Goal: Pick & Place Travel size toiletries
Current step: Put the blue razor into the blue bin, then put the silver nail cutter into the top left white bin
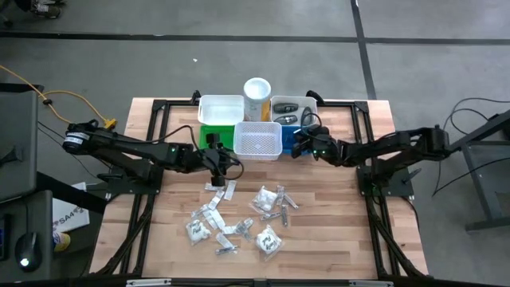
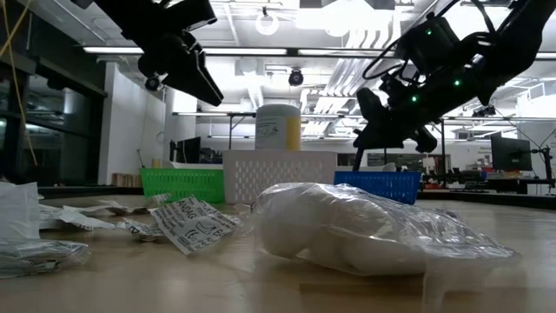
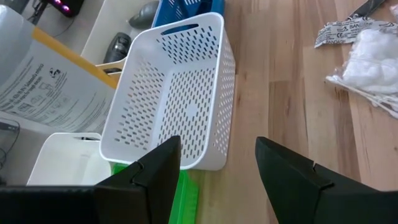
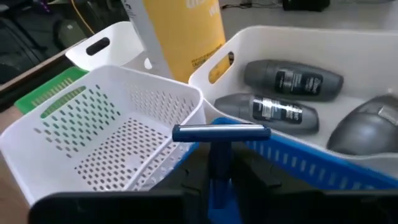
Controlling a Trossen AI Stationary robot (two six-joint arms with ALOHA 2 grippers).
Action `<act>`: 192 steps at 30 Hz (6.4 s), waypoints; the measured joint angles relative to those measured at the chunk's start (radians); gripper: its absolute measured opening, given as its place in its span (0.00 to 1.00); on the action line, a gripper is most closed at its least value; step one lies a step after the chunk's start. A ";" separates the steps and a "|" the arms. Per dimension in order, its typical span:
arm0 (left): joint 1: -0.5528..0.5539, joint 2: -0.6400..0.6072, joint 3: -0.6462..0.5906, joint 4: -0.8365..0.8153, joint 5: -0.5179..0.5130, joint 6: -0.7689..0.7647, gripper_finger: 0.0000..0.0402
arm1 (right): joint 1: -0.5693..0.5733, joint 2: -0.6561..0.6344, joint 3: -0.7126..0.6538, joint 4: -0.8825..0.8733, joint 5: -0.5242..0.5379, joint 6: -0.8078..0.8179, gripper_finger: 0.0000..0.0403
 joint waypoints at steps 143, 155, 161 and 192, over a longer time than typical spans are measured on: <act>0.000 -0.409 -0.385 0.183 0.097 -0.093 0.51 | 0.639 0.342 0.568 -1.070 -0.119 0.439 0.11; 0.000 -0.409 -0.385 0.183 0.124 -0.093 0.51 | 0.642 0.312 0.568 -1.126 -0.117 0.439 0.11; 0.000 -0.409 -0.385 0.183 0.124 -0.093 0.51 | 0.642 0.310 0.569 -1.135 -0.142 0.438 0.11; 0.001 -0.217 -0.384 0.513 0.064 0.010 0.51 | 0.351 0.196 0.570 -0.546 -0.003 -0.446 0.11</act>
